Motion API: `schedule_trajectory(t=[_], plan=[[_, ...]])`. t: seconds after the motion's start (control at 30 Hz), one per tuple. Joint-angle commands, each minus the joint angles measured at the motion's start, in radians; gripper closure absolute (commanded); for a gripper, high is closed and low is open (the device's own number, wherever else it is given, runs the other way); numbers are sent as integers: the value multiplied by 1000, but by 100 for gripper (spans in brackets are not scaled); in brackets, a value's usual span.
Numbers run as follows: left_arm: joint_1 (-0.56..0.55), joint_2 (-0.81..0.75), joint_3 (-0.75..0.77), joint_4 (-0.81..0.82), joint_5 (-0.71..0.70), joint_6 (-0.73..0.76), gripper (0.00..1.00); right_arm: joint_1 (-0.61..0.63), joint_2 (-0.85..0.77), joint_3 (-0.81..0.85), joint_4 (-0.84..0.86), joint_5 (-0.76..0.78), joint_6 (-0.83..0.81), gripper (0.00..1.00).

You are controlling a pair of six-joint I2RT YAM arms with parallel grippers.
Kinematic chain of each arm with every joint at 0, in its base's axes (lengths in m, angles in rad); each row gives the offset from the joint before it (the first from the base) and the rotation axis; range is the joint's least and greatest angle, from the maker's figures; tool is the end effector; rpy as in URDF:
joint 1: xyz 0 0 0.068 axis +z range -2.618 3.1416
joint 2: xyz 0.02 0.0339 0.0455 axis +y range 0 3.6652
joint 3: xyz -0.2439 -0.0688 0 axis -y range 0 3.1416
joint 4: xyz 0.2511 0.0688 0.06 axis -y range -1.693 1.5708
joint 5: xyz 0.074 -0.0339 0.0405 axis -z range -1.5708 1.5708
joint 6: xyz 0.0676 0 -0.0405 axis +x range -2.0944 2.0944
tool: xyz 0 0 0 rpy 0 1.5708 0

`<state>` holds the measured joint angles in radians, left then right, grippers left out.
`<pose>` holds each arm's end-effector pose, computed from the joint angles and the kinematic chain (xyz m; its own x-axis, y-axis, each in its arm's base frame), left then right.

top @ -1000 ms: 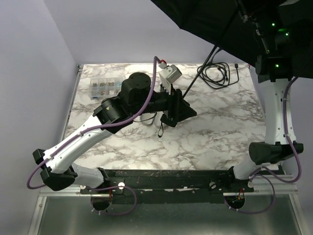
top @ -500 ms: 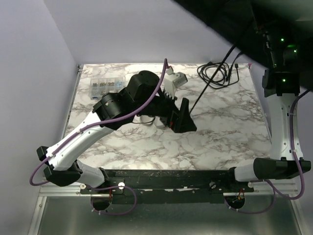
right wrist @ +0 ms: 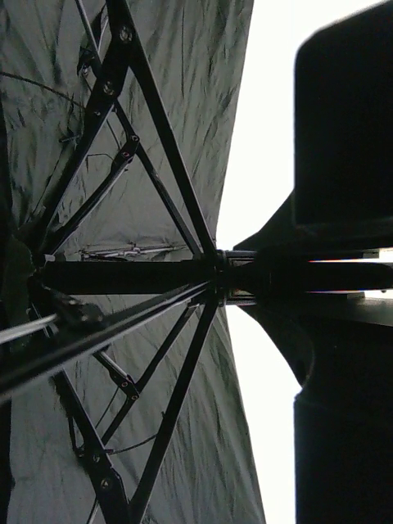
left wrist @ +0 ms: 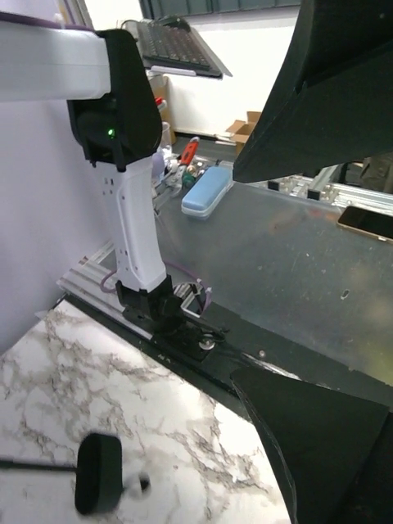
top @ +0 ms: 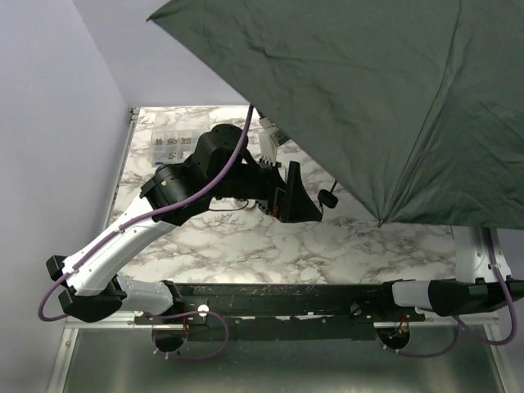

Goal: Open the umbrella

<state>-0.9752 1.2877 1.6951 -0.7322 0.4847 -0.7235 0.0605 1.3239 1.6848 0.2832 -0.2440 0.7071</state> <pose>0.1341 -0.2540 0.4596 -0.7831 0.1114 -0.6119 0.6161 0.2729 -0.7388 0.2842 0.0336 0.5786 0.2923 0.6492 -0.7022 -0.5806 0.7039 0.4092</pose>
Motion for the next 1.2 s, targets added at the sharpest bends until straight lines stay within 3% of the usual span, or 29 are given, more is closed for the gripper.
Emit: schedule_trajectory(t=[0.0, 0.17, 0.37, 0.5, 0.67, 1.17], plan=[[8, -70, -16, -53, -111, 28, 1, 29, -57, -17, -17, 31, -152, 99], [38, -148, -81, -109, -229, 37, 1, 45, -84, -54, -70, 78, -215, 99], [97, -243, -182, -254, -432, 27, 2, 47, -91, -55, -153, 31, -246, 99], [158, -310, -256, -323, -535, 9, 1, 48, -106, -69, -210, 106, -224, 99], [275, -375, -328, -378, -582, 17, 2, 48, -57, 4, -403, 94, -241, 99], [604, -406, -363, -385, -748, 46, 1, 109, -119, -200, -451, -67, -257, 99]])
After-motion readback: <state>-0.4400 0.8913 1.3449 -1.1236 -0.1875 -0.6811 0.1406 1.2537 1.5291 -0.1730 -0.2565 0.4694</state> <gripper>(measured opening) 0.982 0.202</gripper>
